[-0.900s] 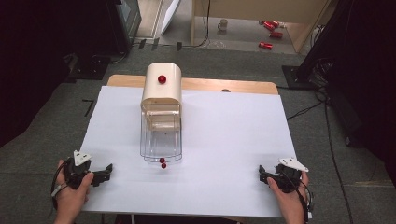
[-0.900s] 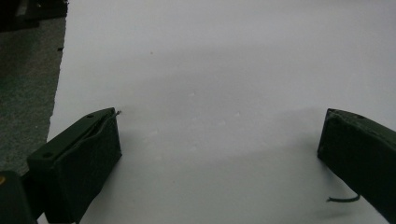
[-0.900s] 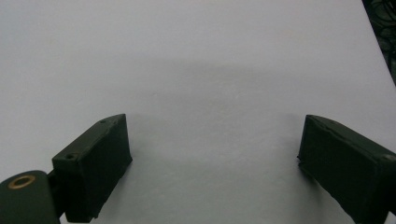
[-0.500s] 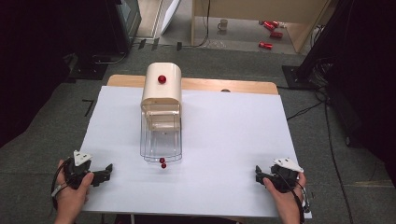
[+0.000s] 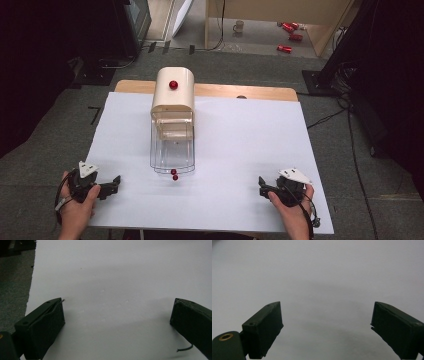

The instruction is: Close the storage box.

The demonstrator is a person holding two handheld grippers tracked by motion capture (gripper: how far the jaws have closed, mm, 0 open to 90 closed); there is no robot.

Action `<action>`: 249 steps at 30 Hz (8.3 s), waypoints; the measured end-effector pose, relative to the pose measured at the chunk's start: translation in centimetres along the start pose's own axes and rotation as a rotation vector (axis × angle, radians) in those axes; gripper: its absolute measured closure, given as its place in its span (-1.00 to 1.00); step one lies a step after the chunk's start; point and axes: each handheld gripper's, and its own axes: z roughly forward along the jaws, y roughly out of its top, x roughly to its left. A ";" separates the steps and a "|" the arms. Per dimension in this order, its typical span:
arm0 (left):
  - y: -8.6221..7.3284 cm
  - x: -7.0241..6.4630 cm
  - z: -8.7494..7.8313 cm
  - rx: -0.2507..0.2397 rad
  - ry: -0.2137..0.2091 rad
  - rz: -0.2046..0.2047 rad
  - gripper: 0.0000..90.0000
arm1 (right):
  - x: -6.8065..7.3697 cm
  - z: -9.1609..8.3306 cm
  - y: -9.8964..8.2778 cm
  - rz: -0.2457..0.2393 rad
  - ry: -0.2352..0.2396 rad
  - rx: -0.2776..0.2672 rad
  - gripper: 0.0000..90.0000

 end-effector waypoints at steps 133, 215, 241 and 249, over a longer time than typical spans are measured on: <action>0.0 0.0 0.0 -0.002 -0.001 -0.001 -1.00 | 23.9 1.9 6.2 -0.137 0.421 -0.052 0.71; 0.0 0.0 0.0 -0.004 -0.002 0.000 -1.00 | 22.8 6.4 13.5 -0.152 0.405 -0.030 -1.00; 0.0 0.0 0.0 -0.001 -0.002 0.000 -1.00 | 21.9 3.7 7.1 -0.151 0.376 -0.009 -1.00; 0.0 0.0 0.0 -0.002 -0.002 0.000 -1.00 | 22.0 3.5 5.7 -0.152 0.376 0.004 -1.00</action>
